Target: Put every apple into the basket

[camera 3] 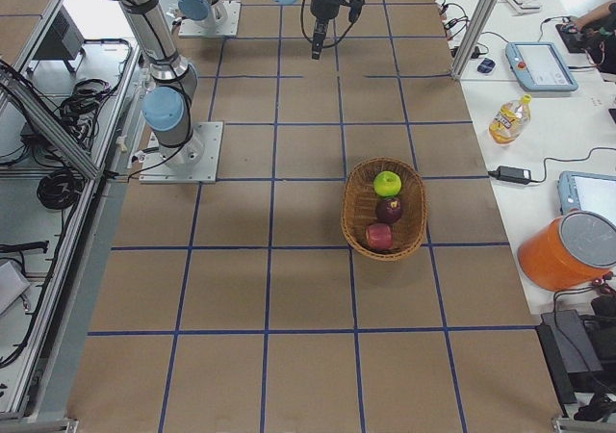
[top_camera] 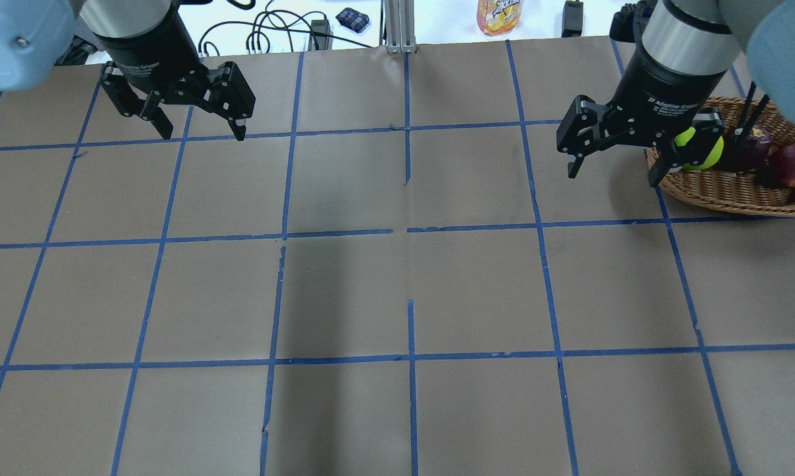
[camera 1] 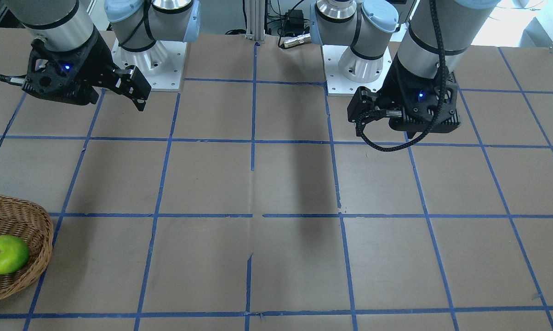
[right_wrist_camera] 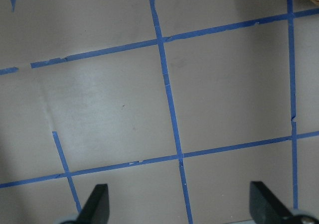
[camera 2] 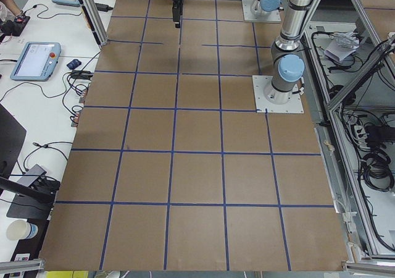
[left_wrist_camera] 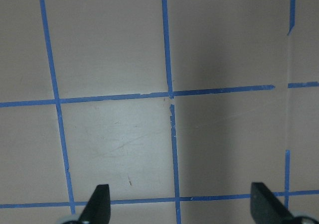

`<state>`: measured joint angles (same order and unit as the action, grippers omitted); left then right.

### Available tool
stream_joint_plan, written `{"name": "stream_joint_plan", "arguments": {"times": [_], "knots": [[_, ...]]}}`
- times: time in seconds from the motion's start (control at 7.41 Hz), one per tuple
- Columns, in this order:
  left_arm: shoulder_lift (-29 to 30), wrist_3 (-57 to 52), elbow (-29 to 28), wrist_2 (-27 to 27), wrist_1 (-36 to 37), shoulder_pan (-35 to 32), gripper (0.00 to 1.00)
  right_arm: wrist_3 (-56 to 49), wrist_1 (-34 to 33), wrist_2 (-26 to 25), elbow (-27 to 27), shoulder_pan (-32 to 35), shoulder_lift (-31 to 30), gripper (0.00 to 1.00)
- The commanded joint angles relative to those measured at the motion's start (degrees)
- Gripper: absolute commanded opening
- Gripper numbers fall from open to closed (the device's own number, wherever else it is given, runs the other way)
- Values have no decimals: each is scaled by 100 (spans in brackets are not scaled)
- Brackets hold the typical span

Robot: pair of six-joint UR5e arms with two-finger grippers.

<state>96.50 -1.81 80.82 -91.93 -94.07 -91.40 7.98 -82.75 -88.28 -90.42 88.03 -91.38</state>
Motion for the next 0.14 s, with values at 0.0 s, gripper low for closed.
{"name": "stream_joint_plan", "arguments": {"times": [0.0], "knots": [[0, -3, 4, 0, 3, 0, 100, -7, 22, 4, 7, 4, -3, 100]]}}
